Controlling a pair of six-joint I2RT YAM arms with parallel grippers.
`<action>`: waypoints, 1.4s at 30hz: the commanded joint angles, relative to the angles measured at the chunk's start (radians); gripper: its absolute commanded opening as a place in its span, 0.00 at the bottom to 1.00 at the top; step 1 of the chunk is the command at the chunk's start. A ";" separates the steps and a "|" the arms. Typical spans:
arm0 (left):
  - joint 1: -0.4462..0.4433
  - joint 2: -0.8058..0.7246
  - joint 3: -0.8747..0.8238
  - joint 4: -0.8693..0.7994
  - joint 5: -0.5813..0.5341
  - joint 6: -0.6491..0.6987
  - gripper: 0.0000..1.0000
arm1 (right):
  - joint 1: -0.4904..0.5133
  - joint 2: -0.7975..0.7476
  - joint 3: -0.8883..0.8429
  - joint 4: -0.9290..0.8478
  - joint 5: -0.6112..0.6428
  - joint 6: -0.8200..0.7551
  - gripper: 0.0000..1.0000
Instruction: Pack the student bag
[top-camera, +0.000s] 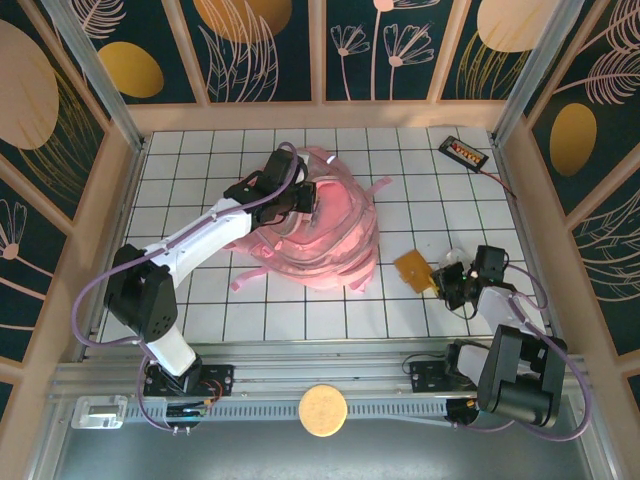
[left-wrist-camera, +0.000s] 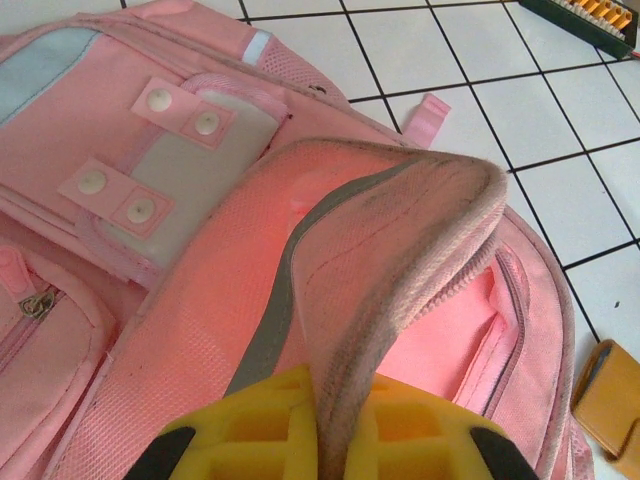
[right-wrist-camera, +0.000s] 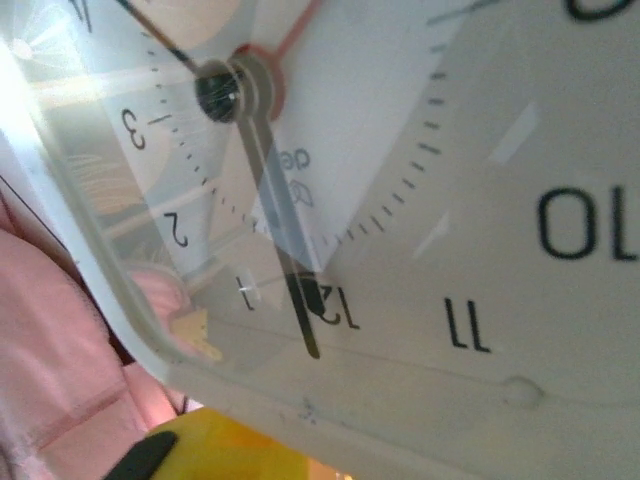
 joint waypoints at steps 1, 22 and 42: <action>0.011 -0.006 0.039 0.006 -0.026 0.012 0.00 | -0.007 -0.006 0.009 -0.008 -0.005 -0.009 0.05; 0.010 -0.033 0.024 0.021 -0.024 0.022 0.00 | 0.019 -0.140 0.418 -0.224 -0.081 -0.032 0.00; 0.011 -0.079 0.003 0.042 -0.002 0.000 0.00 | 0.239 -0.045 0.775 -0.050 -0.208 0.053 0.00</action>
